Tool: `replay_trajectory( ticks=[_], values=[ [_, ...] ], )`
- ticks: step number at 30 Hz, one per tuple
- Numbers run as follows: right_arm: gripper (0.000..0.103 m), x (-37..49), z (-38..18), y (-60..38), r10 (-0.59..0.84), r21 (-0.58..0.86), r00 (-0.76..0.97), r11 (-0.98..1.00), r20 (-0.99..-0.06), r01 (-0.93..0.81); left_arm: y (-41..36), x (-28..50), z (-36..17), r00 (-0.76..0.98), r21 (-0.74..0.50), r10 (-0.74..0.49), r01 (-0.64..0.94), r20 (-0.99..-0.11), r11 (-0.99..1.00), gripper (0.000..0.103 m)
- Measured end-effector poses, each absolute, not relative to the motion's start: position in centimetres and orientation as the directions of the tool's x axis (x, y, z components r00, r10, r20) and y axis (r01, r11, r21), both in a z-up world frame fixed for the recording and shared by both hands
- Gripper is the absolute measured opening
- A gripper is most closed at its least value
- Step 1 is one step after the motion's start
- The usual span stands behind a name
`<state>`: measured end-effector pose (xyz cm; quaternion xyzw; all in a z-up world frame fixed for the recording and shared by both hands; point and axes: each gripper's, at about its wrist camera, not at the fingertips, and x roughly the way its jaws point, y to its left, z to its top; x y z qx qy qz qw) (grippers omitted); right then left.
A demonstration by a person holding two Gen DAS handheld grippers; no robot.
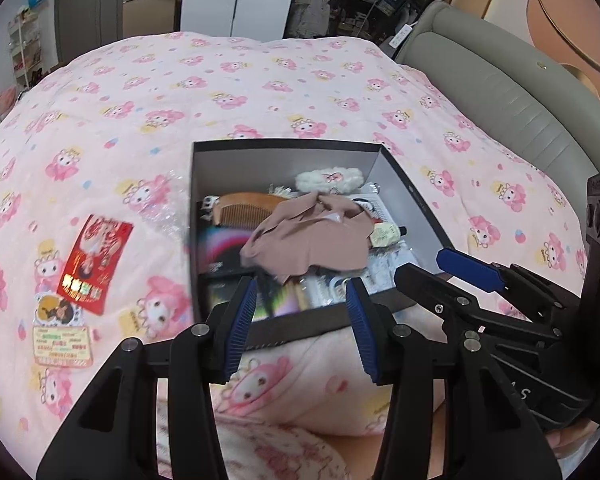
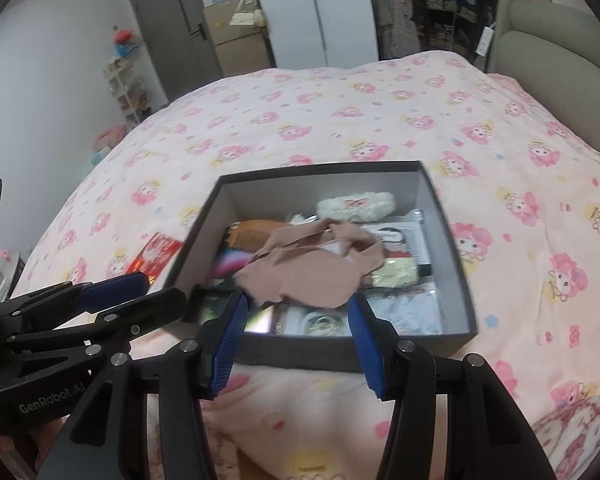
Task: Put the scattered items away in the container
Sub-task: 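Open the left gripper to release the cloth and withdraw, then move the left gripper toward the red packet and cards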
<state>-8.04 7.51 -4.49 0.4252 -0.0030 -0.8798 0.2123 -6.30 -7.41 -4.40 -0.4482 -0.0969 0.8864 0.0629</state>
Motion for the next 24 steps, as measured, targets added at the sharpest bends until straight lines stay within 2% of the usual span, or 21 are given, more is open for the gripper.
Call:
replay_trajectory(
  ticks=[7, 24],
  values=[
    [0.048, -6.5, -3.7, 3.9, -0.409, 0.184, -0.526, -0.885, -0.746, 0.428, -10.5, -4.0, -3.6, -0.58, -0.197, 0.157, 0.006, -0.799, -0.98, 0.047],
    [0.048, -3.9, -3.8, -5.4, -0.418, 0.108, -0.471, -0.825, -0.777, 0.555, -19.3, 0.1, -5.6, -0.596, -0.267, 0.135, 0.139, -0.792, -0.954, 0.047]
  ],
)
